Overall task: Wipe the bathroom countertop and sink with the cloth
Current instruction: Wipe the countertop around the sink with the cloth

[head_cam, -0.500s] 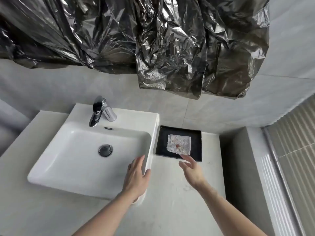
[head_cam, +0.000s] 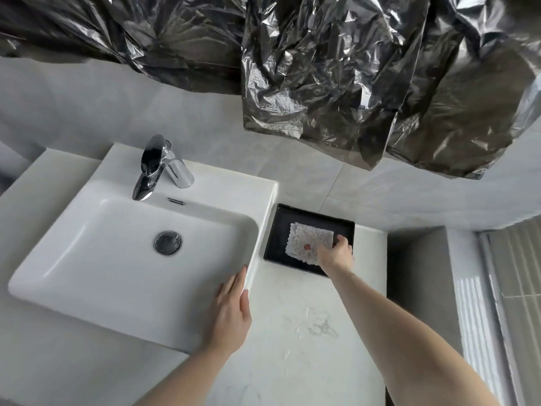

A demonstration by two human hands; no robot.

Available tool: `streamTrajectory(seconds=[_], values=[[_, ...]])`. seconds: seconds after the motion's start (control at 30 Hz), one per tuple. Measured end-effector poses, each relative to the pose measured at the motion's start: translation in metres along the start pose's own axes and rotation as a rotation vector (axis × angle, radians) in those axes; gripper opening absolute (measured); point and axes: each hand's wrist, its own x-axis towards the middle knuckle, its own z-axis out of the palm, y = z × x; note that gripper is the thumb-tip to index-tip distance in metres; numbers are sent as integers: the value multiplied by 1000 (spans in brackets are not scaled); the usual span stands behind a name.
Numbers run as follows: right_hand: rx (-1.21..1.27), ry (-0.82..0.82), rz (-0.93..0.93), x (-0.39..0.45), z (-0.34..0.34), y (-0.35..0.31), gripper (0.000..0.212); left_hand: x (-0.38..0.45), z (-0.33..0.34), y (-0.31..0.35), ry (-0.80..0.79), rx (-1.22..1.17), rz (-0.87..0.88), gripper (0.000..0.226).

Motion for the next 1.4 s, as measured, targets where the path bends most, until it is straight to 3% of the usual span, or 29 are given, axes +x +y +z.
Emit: streamTrajectory(seconds=[0.2,0.3,0.4,0.63,0.77,0.93,0.97,1.07,1.23,1.3,1.4], values=[[104,0,157,10,7,-17,60,1,-8,9,8,42,-29,51],[135,-76,205,5,1,-25,35,1,-9,11,24,48,-17,52],[233,-127,116,-10,-8,-37,16,1,-9,13,38,46,-29,54],[395,-211,-215,-76,-47,-30,11,-1,-9,12,-4,-6,-64,53],[463,-145,-248,-110,-69,16,20,-1,-1,6,-11,-36,-59,52],[331,5,-90,-136,-65,111,12,-2,-18,8,-98,-17,-95,51],[254,22,-52,-139,-59,132,19,-7,-26,9,-92,3,-86,50],[16,62,55,-149,-40,189,65,-42,-59,12,-53,2,16,44],[-167,132,-243,-168,-19,212,71,-137,-96,-23,-29,-75,177,32],[-209,108,-313,-164,-14,201,71,-167,-98,-53,-59,-36,121,30],[-270,79,-257,-146,-5,190,72,-193,-91,-110,-148,60,-88,41]])
